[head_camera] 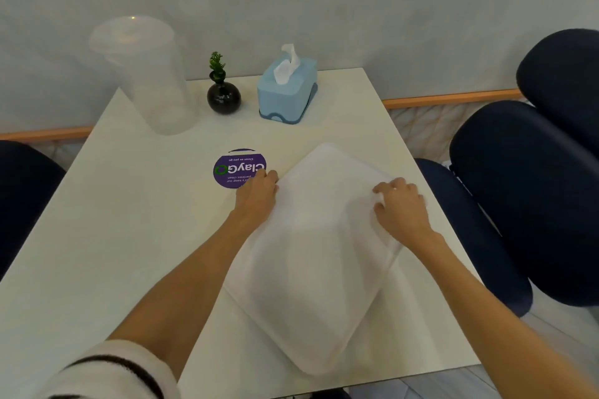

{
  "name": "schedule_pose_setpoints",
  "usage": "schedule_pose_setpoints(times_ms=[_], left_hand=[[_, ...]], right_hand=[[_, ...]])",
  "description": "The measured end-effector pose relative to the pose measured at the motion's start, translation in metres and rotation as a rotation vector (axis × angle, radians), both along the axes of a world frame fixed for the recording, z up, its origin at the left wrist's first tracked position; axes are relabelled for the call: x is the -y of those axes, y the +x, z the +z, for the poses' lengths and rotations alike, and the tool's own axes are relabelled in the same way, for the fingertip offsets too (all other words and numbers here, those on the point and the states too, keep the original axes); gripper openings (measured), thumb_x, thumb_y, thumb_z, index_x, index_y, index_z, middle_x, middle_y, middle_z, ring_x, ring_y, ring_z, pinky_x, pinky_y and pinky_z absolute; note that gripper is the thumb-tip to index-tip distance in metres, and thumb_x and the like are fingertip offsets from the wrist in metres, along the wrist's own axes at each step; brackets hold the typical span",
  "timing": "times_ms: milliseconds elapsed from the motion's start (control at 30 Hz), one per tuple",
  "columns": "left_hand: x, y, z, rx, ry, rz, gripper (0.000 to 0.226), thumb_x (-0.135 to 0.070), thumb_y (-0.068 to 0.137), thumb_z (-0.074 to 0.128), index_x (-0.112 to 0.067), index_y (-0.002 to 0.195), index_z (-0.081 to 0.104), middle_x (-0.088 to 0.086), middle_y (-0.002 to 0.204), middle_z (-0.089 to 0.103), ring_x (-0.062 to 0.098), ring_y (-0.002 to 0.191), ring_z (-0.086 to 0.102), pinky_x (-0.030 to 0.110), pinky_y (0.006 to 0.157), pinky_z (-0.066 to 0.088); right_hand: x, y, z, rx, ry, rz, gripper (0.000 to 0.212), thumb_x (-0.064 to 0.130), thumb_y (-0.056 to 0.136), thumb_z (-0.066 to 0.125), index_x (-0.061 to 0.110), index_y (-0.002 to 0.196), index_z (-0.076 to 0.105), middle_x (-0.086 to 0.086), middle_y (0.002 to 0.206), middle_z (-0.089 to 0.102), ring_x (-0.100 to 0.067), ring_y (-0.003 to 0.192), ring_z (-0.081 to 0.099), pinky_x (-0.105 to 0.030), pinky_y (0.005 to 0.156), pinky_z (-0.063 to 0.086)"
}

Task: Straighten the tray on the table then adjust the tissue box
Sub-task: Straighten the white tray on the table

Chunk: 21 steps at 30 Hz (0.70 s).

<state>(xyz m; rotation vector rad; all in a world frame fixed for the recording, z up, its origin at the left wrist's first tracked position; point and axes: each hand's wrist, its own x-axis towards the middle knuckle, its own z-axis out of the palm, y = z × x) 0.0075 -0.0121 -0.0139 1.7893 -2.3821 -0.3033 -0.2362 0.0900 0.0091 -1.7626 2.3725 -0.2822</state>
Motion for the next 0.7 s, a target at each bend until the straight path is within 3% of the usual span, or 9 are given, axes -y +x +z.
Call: schedule_pose_setpoints(times_ms=[167, 267, 400, 467, 533, 633, 700], left_hand=[[-0.001, -0.001, 0.001, 0.075, -0.025, 0.025, 0.025, -0.018, 0.099, 0.044, -0.005, 0.118, 0.053, 0.014, 0.117, 0.058, 0.037, 0.095, 0.063, 0.044, 0.073, 0.051], [-0.003, 0.001, 0.002, 0.091, -0.036, 0.068, 0.026, -0.016, 0.098, 0.045, -0.005, 0.120, 0.054, 0.014, 0.119, 0.059, 0.037, 0.096, 0.064, 0.041, 0.070, 0.050], [-0.009, 0.004, 0.001, 0.077, -0.019, 0.144, 0.027, -0.013, 0.095, 0.047, -0.002, 0.120, 0.052, 0.016, 0.120, 0.059, 0.038, 0.097, 0.064, 0.042, 0.072, 0.050], [-0.013, 0.005, 0.000, 0.039, 0.000, 0.190, 0.028, -0.011, 0.094, 0.047, 0.000, 0.119, 0.051, 0.017, 0.120, 0.058, 0.040, 0.100, 0.063, 0.044, 0.076, 0.050], [-0.017, 0.006, -0.001, -0.022, 0.024, 0.247, 0.027, -0.010, 0.094, 0.048, 0.002, 0.118, 0.052, 0.019, 0.121, 0.058, 0.042, 0.102, 0.061, 0.045, 0.079, 0.049], [-0.026, 0.007, -0.003, -0.123, 0.064, 0.333, 0.025, -0.013, 0.094, 0.047, 0.002, 0.112, 0.055, 0.020, 0.118, 0.059, 0.044, 0.103, 0.059, 0.045, 0.081, 0.046], [-0.033, 0.006, -0.006, -0.173, 0.082, 0.362, 0.023, -0.015, 0.095, 0.048, 0.001, 0.109, 0.057, 0.019, 0.115, 0.060, 0.043, 0.102, 0.059, 0.044, 0.080, 0.046]], right_hand=[[-0.026, 0.004, -0.005, 0.215, 0.046, -0.299, 0.034, 0.001, 0.090, 0.048, 0.002, 0.123, 0.044, -0.025, 0.128, 0.035, -0.039, 0.113, 0.038, -0.039, 0.081, 0.043], [-0.032, 0.006, -0.008, 0.357, 0.069, -0.388, 0.043, 0.001, 0.089, 0.049, 0.004, 0.130, 0.035, -0.024, 0.134, 0.029, -0.040, 0.114, 0.041, -0.043, 0.089, 0.044], [-0.033, 0.008, -0.005, 0.548, 0.056, -0.439, 0.051, 0.002, 0.089, 0.053, 0.001, 0.134, 0.029, -0.026, 0.127, 0.046, -0.041, 0.103, 0.056, -0.047, 0.087, 0.053], [-0.036, 0.011, -0.004, 0.532, 0.079, -0.431, 0.041, 0.001, 0.090, 0.052, -0.004, 0.128, 0.037, -0.025, 0.120, 0.054, -0.039, 0.095, 0.059, -0.041, 0.078, 0.054], [-0.040, 0.012, -0.004, 0.460, 0.084, -0.385, 0.029, -0.001, 0.090, 0.050, -0.007, 0.118, 0.051, -0.024, 0.118, 0.059, -0.037, 0.096, 0.061, -0.037, 0.078, 0.051], [-0.040, 0.005, -0.003, 0.445, 0.038, -0.382, 0.025, -0.007, 0.087, 0.047, -0.013, 0.107, 0.060, -0.030, 0.110, 0.064, -0.043, 0.099, 0.063, -0.044, 0.084, 0.054], [-0.035, -0.005, 0.000, 0.439, 0.026, -0.373, 0.022, -0.010, 0.084, 0.045, -0.014, 0.096, 0.063, -0.031, 0.097, 0.065, -0.043, 0.089, 0.064, -0.044, 0.075, 0.055]])
